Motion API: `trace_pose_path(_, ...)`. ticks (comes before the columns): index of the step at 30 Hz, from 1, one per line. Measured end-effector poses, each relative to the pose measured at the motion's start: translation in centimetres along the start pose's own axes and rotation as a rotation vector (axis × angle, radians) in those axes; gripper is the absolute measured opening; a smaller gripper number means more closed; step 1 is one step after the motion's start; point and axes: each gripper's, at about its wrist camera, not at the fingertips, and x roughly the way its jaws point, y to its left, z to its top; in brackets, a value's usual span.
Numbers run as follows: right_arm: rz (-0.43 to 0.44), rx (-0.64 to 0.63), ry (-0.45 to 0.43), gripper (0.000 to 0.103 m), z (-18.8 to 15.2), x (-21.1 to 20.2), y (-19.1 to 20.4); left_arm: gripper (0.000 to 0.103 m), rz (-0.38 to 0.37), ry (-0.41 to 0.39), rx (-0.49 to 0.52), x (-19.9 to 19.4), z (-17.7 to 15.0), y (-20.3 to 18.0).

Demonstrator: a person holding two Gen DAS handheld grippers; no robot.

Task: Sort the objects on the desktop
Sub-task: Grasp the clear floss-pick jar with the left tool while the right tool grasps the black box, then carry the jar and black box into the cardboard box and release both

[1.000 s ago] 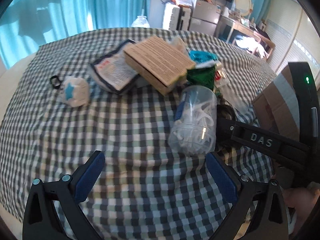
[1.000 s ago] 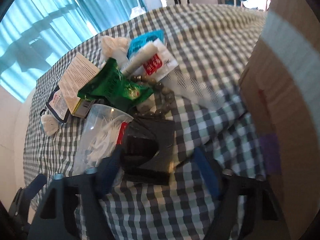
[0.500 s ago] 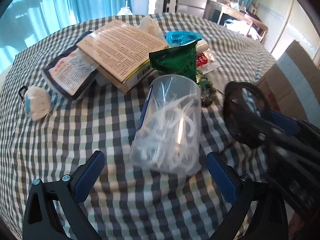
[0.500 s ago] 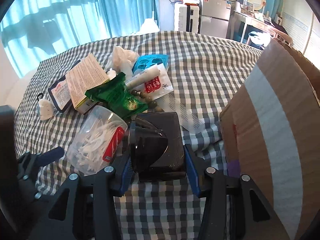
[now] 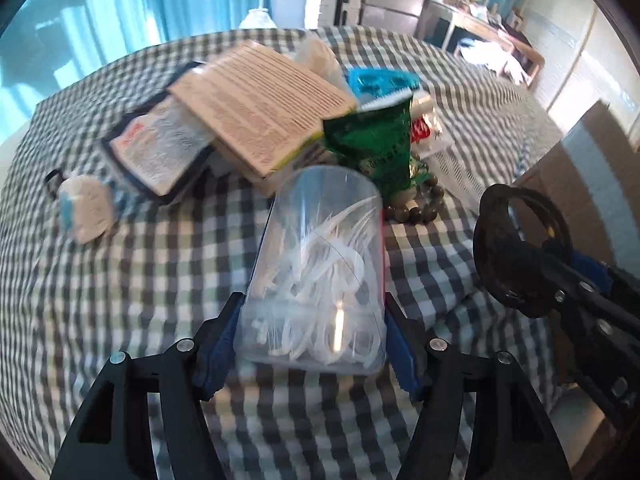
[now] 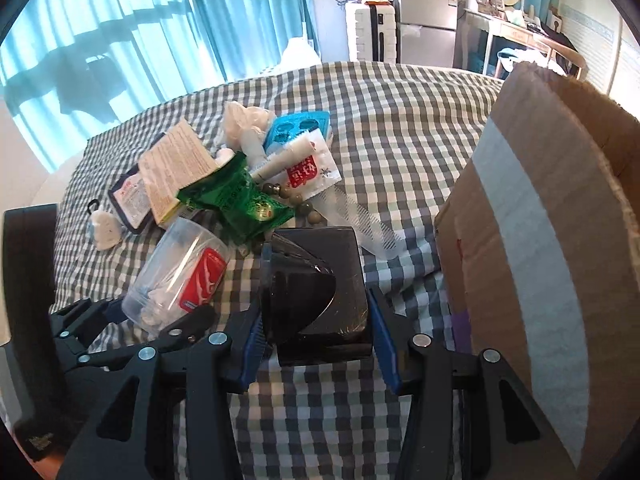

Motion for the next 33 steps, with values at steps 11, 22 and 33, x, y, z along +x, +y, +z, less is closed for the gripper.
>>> trace_pose_path(11,0.059,-0.035,-0.080,0.047,-0.9,-6.2,1.6,0.065,-0.033,-0.068,-0.092,-8.3,-3.6,2.6)
trace_pose_path(22,0.104,-0.076,-0.158,0.047,-2.1,-13.0,3.1,0.065,-0.054,-0.205,-0.092,-15.7,-3.6,1.1)
trace_pose_path(33,0.178,-0.055,-0.218,0.047,-1.3,-18.2,1.6,0.065,-0.107,-0.225,-0.039,-20.5,-2.6,-1.7)
